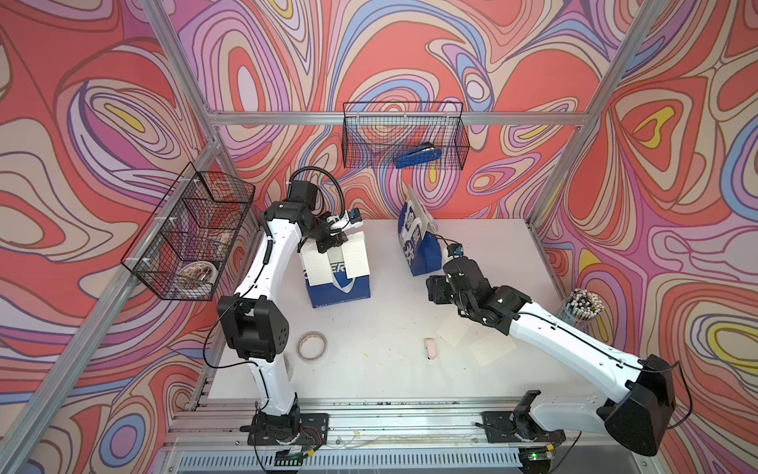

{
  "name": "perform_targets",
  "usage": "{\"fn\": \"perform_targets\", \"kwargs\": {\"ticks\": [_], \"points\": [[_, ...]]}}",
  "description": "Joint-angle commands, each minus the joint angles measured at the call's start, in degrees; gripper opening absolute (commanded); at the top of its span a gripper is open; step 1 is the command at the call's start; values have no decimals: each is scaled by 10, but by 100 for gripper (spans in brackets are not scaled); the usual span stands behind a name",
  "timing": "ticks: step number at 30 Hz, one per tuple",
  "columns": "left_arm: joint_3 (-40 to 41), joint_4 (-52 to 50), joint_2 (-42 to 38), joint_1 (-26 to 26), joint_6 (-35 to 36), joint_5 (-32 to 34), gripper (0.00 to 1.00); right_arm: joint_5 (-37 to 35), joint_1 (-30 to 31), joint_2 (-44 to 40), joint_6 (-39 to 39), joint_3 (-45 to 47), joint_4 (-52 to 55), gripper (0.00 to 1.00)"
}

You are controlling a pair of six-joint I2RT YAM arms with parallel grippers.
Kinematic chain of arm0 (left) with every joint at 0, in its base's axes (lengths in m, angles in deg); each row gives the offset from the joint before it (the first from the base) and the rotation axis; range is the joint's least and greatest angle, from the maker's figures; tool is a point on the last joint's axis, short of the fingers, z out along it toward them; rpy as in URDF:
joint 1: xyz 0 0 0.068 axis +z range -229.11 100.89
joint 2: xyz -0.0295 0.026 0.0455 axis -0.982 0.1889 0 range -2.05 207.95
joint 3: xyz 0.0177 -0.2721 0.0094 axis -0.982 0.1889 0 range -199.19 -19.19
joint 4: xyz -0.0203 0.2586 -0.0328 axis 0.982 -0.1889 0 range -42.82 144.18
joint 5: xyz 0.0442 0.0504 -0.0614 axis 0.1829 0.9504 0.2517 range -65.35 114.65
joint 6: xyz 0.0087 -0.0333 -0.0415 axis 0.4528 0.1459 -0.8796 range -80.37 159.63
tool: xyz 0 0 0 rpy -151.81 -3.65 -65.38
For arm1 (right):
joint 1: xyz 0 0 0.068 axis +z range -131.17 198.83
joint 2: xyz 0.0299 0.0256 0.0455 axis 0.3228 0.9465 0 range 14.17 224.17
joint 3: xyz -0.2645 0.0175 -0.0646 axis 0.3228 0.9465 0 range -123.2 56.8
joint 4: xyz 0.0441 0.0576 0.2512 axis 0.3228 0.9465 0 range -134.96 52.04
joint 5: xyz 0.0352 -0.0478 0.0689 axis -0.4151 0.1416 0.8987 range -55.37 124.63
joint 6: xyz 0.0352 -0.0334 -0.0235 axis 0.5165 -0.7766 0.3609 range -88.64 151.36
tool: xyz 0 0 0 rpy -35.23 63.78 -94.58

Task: Staple the receipts to the bags
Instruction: Place the stapler at the center of the board, then place the takeout bag at the center of the board.

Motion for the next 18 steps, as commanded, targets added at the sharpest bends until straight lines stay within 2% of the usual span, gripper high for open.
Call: {"fn": "perform_targets", "kwargs": {"ticks": [1,3,7,8,9,10,14,18], "points": [[16,47,5,6,-30,27,11,19,-29,20,-141,-44,-62,69],[30,67,-4,6,-45,23,23,50,-57,42,-160,-84,-45,68],[51,96,-38,6,-74,1,36,122,-104,81,-187,-131,-60,67],[56,104,-47,6,-84,-3,54,134,-110,95,-192,-145,-59,68],[62,115,-60,6,-98,-8,68,141,-114,113,-198,-164,-55,68],[67,123,-75,6,-110,-11,99,137,-116,129,-200,-181,-56,68],[94,168,-151,6,-235,-21,100,122,-121,182,-194,-229,-77,68],[228,307,-266,6,-385,-14,100,130,-139,249,-187,-288,-80,65]]}}
